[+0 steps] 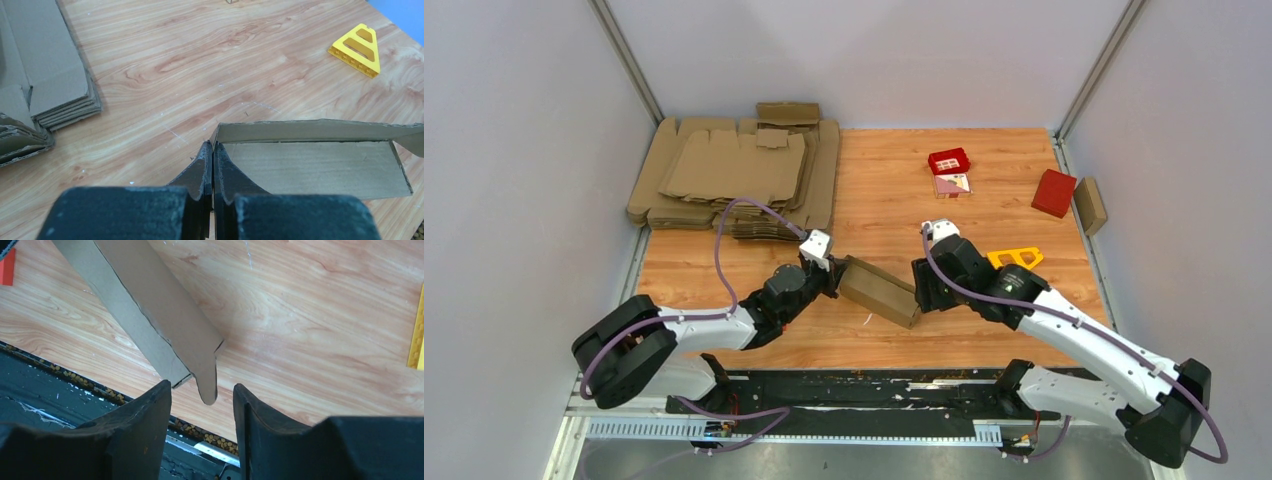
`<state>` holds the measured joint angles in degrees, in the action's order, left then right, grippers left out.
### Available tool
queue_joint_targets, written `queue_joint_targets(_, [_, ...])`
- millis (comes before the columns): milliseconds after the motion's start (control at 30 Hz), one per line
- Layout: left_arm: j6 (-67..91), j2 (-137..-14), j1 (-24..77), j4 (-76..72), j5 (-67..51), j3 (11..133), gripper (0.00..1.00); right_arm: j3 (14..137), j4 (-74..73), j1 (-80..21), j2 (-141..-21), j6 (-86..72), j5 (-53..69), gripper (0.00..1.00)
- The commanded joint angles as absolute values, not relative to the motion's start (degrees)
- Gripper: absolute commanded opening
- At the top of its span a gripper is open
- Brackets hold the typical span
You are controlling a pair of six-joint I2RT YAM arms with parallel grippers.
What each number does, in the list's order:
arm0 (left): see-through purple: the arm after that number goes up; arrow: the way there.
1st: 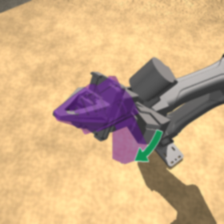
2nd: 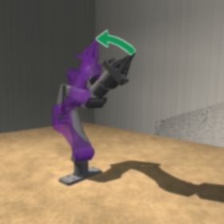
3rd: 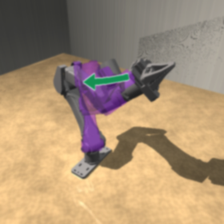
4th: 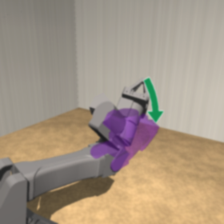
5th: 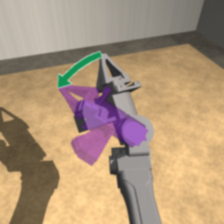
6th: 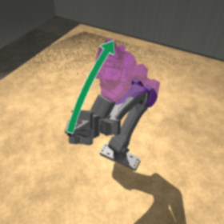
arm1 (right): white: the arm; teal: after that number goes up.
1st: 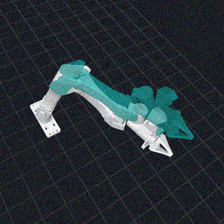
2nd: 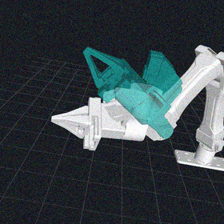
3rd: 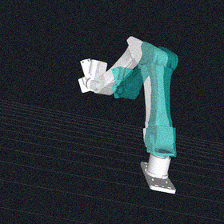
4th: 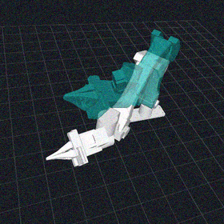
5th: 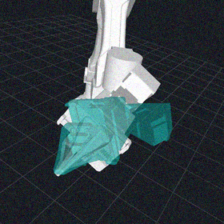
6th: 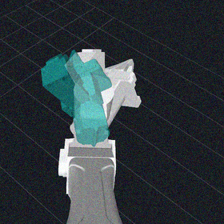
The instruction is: Fold the paper box
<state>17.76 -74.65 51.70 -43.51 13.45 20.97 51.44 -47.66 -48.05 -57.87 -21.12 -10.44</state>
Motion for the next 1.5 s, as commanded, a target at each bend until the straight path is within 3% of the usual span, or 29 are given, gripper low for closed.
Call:
queue_joint_targets(0, [18.57, -76.17, 52.71, -38.17, 13.81, 19.29, 0.0, 49.56, -48.64, -47.89, -54.58, -25.59, -12.05, 0.47])
queue_joint_targets(667, [20.91, -73.78, 53.8, -32.17, 17.23, 20.83, 0.0, 46.38, -40.14, -45.87, -56.56, -40.29, -6.88, 0.07])
queue_joint_targets(1467, [20.91, -75.87, 58.16, -33.6, 23.71, 21.48, 0.0, 41.75, -38.65, -40.62, -59.3, -49.56, -2.62, 0.0])
